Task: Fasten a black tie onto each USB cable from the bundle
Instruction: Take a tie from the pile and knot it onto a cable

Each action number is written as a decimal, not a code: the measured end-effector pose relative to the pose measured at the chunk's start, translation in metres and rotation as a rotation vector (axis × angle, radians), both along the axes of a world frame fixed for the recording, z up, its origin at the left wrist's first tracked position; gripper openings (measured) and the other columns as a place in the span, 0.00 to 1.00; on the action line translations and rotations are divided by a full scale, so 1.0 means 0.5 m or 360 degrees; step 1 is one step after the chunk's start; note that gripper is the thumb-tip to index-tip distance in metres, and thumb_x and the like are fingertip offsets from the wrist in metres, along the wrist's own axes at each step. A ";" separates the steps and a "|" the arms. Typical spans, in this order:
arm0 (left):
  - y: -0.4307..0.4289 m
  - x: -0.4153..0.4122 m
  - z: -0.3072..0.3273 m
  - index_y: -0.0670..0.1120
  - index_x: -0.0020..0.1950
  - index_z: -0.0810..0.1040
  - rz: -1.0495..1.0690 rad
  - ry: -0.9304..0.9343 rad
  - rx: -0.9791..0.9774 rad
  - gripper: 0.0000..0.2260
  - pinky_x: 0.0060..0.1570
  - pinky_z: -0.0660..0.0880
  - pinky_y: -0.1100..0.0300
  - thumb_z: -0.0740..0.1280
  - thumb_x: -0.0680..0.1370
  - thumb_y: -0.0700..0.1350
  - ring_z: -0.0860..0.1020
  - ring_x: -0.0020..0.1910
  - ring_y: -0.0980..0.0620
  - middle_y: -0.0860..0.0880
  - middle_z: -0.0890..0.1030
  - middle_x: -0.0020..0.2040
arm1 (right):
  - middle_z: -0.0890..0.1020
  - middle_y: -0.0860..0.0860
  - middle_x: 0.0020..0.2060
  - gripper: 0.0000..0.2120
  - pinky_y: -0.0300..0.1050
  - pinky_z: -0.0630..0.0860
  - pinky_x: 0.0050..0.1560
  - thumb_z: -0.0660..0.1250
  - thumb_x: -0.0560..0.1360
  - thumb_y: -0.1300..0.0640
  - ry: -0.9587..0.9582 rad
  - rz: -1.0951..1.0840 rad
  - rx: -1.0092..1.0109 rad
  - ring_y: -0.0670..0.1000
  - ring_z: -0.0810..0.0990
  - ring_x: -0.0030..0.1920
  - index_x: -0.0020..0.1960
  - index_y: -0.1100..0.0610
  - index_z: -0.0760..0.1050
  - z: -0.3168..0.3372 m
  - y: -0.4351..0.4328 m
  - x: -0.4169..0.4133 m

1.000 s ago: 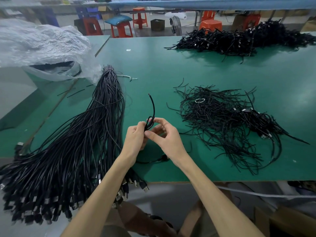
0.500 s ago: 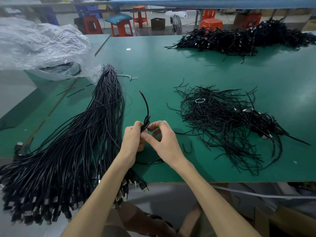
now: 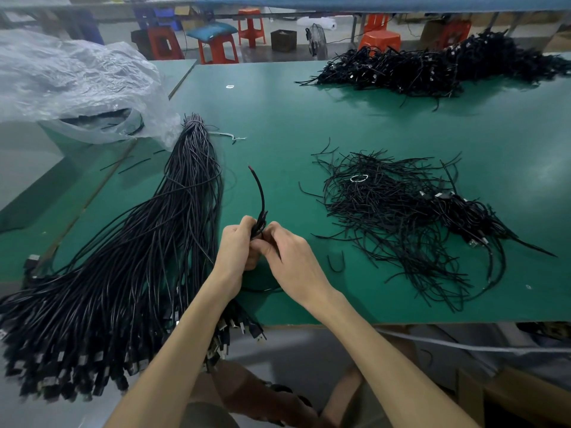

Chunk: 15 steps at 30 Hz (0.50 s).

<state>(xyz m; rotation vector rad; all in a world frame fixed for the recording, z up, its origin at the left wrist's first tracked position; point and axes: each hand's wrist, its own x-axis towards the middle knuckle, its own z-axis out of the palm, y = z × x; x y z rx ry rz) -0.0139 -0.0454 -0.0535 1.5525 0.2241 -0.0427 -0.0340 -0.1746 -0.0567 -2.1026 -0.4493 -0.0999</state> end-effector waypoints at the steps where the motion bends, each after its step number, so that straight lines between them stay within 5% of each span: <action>1: 0.000 0.000 0.000 0.50 0.31 0.64 -0.0003 0.0004 -0.0004 0.11 0.22 0.54 0.65 0.59 0.72 0.51 0.54 0.22 0.55 0.53 0.59 0.24 | 0.79 0.44 0.42 0.09 0.43 0.74 0.44 0.62 0.84 0.50 0.0016 0.0004 0.0031 0.45 0.77 0.42 0.49 0.54 0.73 -0.001 0.000 0.000; 15: 0.012 0.006 -0.003 0.51 0.29 0.66 -0.0018 0.0068 -0.0059 0.12 0.23 0.54 0.64 0.60 0.70 0.54 0.54 0.24 0.53 0.53 0.61 0.26 | 0.78 0.48 0.43 0.14 0.51 0.76 0.44 0.59 0.84 0.44 -0.0079 0.0015 -0.0117 0.51 0.77 0.42 0.50 0.54 0.68 0.004 0.006 -0.007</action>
